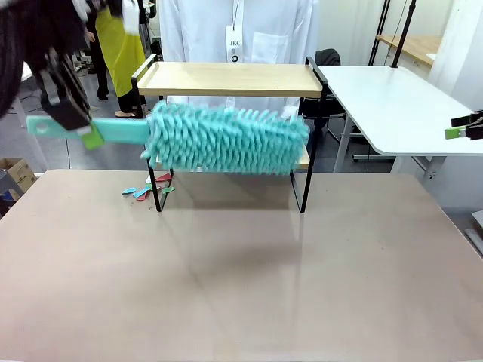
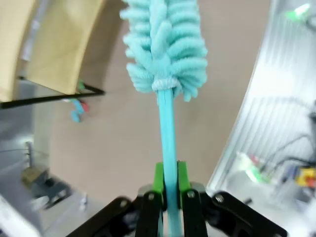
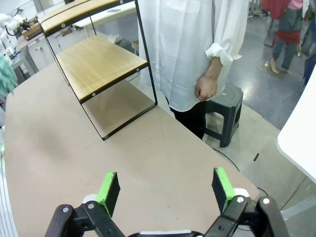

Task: Clean the shelf.
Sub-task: Clean the specific section of the Shelf indicated by the human with the Duster.

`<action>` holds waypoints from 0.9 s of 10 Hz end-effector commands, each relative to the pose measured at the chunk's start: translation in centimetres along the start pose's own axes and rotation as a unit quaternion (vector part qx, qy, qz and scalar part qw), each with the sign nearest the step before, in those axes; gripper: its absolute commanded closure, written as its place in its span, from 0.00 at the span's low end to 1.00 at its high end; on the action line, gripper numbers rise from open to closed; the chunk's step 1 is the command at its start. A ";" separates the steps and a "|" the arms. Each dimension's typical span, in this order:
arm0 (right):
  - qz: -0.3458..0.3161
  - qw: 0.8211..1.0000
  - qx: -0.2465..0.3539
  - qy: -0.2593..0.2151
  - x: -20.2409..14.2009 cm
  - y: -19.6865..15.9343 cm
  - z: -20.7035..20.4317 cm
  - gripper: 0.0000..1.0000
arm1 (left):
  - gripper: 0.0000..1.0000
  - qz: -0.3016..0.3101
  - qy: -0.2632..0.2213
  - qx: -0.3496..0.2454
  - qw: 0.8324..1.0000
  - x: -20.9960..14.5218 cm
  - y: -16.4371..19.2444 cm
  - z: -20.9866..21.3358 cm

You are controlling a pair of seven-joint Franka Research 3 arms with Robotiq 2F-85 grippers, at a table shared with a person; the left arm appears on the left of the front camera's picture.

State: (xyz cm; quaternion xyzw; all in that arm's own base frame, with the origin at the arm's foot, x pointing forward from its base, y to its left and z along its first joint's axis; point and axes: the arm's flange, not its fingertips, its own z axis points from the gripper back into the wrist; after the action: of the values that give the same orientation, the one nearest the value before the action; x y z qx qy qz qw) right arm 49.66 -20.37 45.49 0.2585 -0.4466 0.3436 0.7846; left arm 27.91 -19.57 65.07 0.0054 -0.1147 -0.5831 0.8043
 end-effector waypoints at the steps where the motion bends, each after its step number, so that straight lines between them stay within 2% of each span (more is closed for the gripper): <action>1: 0.002 1.000 0.000 -0.001 0.2 0.2 0.0 0.00 | 0.87 -0.043 0.091 0.020 0.995 0.3 0.8 -2.6; 3: 0.002 1.000 0.000 -0.001 0.2 0.2 0.0 0.00 | 0.87 -0.065 0.151 -0.013 0.986 0.2 1.3 -6.1; 6: 0.002 1.000 0.000 -0.001 0.2 0.2 0.0 0.00 | 0.87 -0.061 0.162 -0.072 0.982 -0.6 2.2 -8.7; 7: 0.002 1.000 0.000 -0.001 0.2 0.2 0.0 0.00 | 0.87 -0.055 0.164 -0.044 0.984 0.2 1.5 -8.6; 9: 0.002 1.000 0.000 -0.001 0.2 0.2 0.0 0.00 | 0.87 -0.055 0.164 -0.044 0.984 0.2 1.5 -8.6</action>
State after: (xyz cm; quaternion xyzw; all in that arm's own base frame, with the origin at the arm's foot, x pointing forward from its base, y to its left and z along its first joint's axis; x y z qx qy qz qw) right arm 49.66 -20.36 45.49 0.2586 -0.4466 0.3437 0.7846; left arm 31.18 -20.45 56.57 0.0688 0.0543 -0.6252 0.7755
